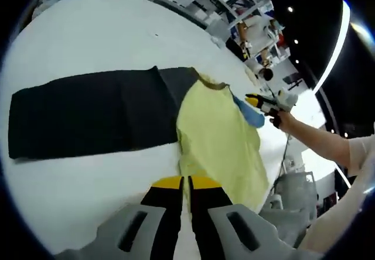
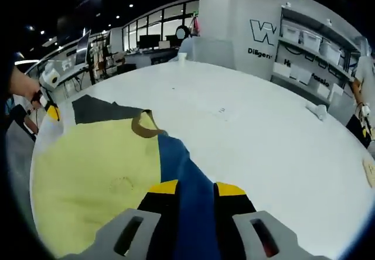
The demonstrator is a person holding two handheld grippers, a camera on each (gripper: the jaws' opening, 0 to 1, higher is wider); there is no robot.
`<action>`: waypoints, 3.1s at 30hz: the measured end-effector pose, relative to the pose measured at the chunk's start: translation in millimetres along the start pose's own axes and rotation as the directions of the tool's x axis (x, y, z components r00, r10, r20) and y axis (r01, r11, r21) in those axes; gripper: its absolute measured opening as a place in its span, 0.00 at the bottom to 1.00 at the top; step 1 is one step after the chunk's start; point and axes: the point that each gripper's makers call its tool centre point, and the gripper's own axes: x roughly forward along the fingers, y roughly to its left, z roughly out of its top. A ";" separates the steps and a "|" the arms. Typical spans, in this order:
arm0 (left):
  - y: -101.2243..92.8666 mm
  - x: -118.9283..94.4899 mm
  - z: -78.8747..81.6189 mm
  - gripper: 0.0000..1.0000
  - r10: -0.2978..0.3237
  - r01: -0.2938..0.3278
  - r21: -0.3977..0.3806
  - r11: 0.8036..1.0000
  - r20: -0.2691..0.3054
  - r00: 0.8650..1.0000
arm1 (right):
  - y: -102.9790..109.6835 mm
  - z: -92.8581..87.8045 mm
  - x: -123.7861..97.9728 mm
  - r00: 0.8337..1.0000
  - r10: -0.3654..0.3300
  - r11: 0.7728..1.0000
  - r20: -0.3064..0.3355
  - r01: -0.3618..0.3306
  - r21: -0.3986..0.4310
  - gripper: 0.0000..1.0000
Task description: Fold the garment on the visible template until the final outline fits inside the template.
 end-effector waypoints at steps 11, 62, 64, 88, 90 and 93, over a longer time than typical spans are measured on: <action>19.3 19.0 71.8 0.12 0.048 -0.062 0.141 0.988 0.100 0.994 | -9.5 -11.9 14.4 0.997 0.037 0.999 -0.068 -0.039 -0.025 0.16; 110.5 40.2 124.2 0.00 0.364 -0.362 0.463 0.809 0.088 0.927 | -61.5 -41.2 18.7 0.975 -0.092 0.993 -0.200 0.075 -0.093 0.00; 111.6 38.2 123.2 0.00 0.374 -0.374 0.461 0.805 0.094 0.922 | -61.3 -41.0 19.2 0.973 -0.100 0.992 -0.208 0.081 -0.096 0.00; 94.7 55.0 117.3 0.05 0.315 -0.301 0.540 0.786 0.069 0.947 | -50.0 -34.4 27.9 0.982 -0.023 0.997 -0.190 0.009 -0.072 0.00; 95.3 54.4 117.4 0.05 0.319 -0.306 0.534 0.788 0.072 0.945 | -47.7 -33.5 29.6 0.981 -0.024 0.996 -0.190 0.009 -0.084 0.00; 96.9 53.1 117.4 0.04 0.329 -0.313 0.549 0.775 0.073 0.942 | -45.1 -31.7 30.8 0.982 -0.020 0.997 -0.189 0.005 -0.079 0.00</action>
